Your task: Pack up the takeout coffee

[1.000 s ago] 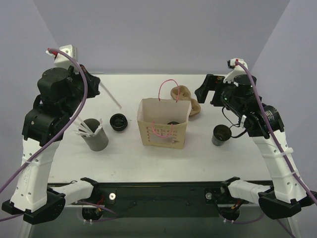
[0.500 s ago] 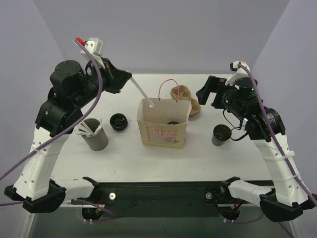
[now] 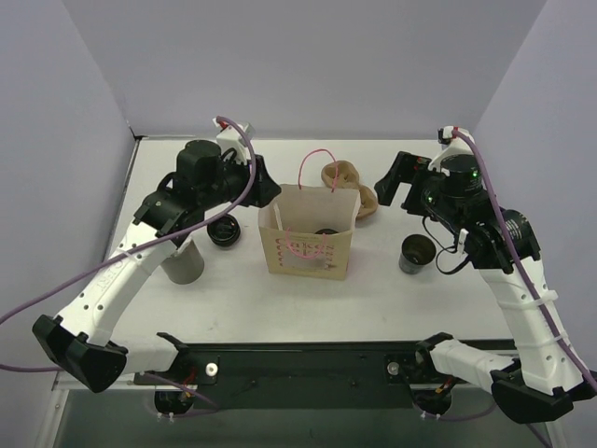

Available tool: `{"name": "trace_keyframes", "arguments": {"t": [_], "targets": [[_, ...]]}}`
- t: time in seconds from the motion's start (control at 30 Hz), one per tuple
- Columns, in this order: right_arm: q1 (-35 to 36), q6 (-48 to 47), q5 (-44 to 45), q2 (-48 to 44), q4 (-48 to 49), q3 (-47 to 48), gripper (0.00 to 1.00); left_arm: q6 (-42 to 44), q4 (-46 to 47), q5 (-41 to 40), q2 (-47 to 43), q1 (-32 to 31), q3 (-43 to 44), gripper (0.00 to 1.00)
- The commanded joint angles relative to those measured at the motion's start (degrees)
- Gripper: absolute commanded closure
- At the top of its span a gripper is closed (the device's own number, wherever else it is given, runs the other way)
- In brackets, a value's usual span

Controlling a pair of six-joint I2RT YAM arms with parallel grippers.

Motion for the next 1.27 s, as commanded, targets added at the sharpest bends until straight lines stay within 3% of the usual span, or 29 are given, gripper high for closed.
{"name": "trace_keyframes", "arguments": {"t": [0.0, 0.07, 0.33, 0.63, 1.23], "targets": [[0.8, 2.1, 3.2, 0.4, -3.3, 2.5, 0.00, 0.2, 2.6, -2.2, -3.0, -0.2, 6.2, 0.15], [0.9, 2.8, 3.6, -0.1, -3.9, 2.7, 0.00, 0.4, 1.3, -3.5, -3.8, -0.2, 6.8, 0.09], [1.5, 2.9, 2.8, -3.8, -4.1, 1.5, 0.00, 1.7, -2.2, -6.3, -11.2, -0.2, -0.2, 0.08], [1.5, 1.4, 2.3, -11.0, -2.7, -4.1, 0.00, -5.7, 4.5, -5.1, -22.7, -0.2, -14.5, 0.07], [1.5, 1.0, 0.9, -15.3, 0.3, -7.5, 0.00, -6.1, 7.5, -5.2, -25.2, -0.1, -15.0, 0.07]]}}
